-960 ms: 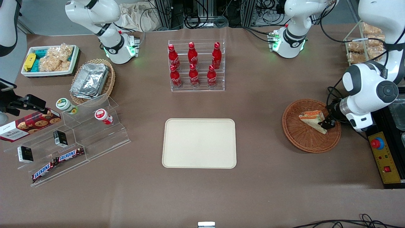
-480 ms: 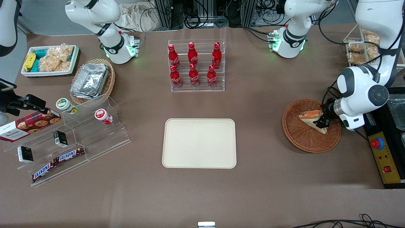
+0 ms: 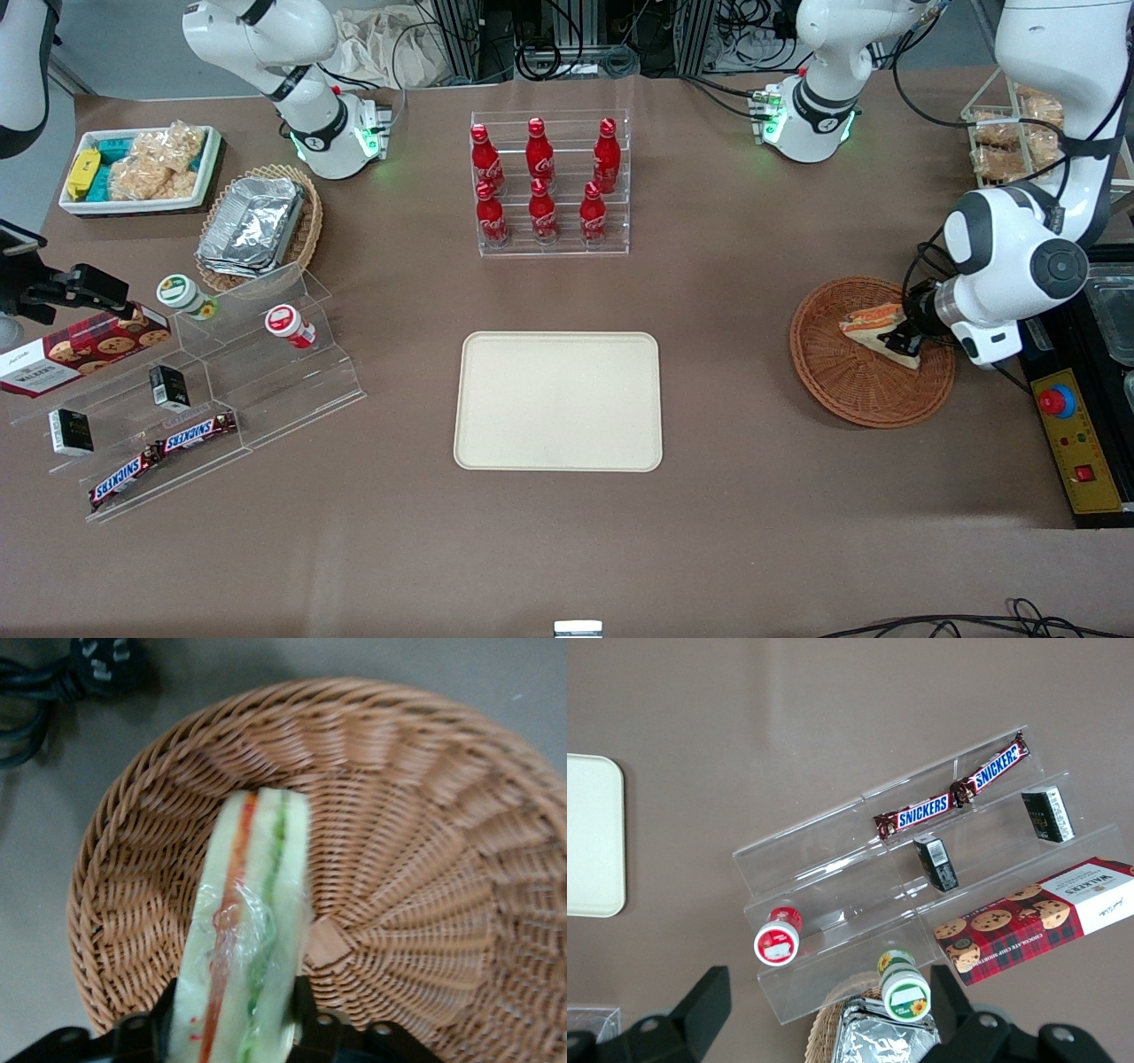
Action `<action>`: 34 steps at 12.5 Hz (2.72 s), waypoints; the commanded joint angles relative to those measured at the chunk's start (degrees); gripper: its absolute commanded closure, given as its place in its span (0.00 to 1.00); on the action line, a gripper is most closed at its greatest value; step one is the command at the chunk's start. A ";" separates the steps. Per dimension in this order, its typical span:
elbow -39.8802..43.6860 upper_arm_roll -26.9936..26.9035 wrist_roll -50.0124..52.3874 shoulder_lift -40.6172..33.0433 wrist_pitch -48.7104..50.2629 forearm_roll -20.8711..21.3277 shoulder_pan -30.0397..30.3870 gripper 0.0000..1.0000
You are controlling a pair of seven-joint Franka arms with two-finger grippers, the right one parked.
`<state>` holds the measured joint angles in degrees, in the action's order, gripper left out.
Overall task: Place sandwich from basket to tray
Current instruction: 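Close the left gripper on the sandwich and lift it, then carry the sandwich with the left gripper over the cream tray, then lower the sandwich onto the tray and open the left gripper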
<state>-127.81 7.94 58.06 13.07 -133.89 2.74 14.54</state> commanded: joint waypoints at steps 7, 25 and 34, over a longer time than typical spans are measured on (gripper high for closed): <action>20.65 4.78 -8.31 -2.08 25.59 0.86 -0.30 1.00; 52.75 20.80 -17.80 35.27 18.50 17.29 -28.69 1.00; 49.08 20.71 -11.76 27.13 22.42 17.38 -26.60 0.00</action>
<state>-75.64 29.00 42.64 46.25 -114.70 19.19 -13.52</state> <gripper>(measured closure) 0.128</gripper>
